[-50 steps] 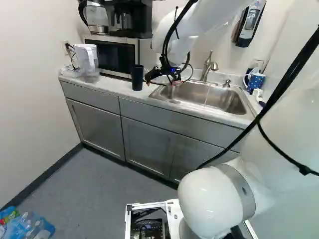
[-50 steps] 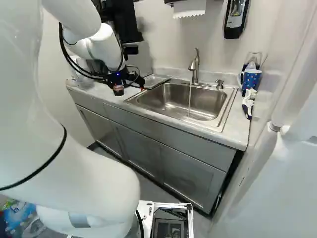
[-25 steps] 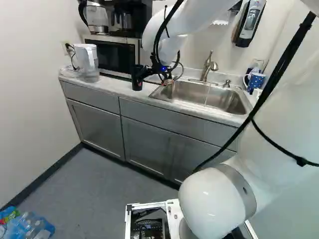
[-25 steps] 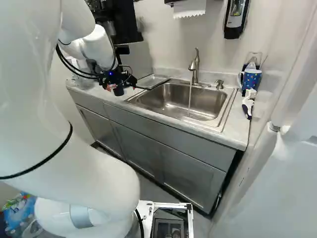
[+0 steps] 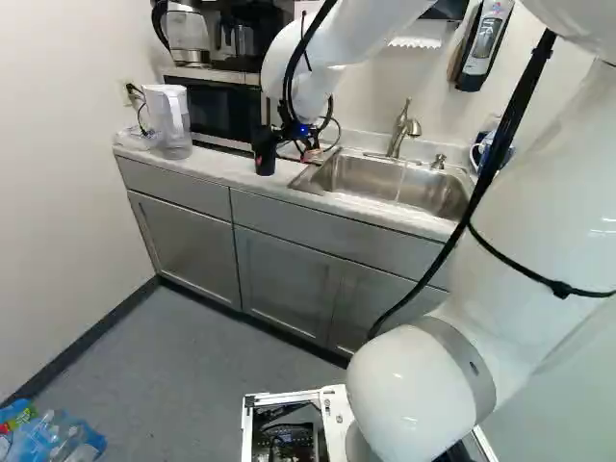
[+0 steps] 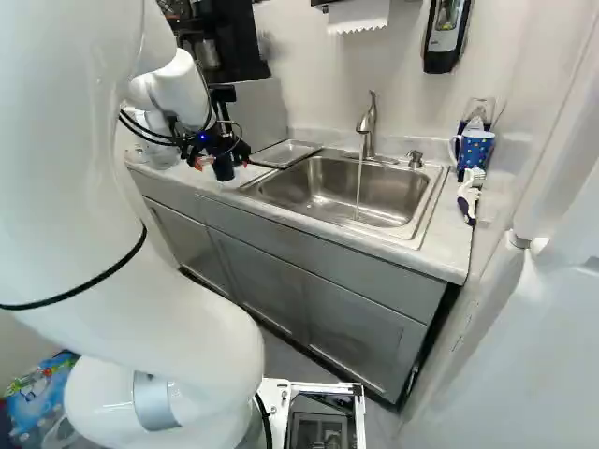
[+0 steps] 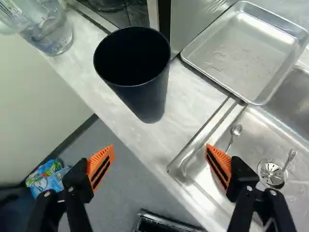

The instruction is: Rinse the cup and place it in the tray

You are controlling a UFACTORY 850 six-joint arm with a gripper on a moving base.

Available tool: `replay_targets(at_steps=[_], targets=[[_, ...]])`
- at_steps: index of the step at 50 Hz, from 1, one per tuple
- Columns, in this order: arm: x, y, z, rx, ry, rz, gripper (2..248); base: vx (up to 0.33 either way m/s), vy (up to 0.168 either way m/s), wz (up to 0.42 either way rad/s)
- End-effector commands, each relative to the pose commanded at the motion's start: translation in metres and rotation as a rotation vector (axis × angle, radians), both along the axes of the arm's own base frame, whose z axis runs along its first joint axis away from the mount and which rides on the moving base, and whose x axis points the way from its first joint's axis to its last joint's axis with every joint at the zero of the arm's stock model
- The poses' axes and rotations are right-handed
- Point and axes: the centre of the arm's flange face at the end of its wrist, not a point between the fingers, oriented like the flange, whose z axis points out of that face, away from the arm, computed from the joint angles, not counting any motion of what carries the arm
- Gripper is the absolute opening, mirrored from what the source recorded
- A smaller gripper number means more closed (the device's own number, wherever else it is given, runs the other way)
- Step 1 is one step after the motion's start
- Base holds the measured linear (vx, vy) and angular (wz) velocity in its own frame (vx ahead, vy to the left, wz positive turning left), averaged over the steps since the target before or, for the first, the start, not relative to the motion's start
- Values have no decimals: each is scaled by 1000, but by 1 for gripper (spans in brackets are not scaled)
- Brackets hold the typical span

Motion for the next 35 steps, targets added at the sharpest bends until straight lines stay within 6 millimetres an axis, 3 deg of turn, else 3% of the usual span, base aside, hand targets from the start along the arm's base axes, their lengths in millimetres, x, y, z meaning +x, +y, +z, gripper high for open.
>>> replay_targets(at_steps=[35], targets=[[4, 2, 3, 13, -51, -2, 247, 0, 0, 0]])
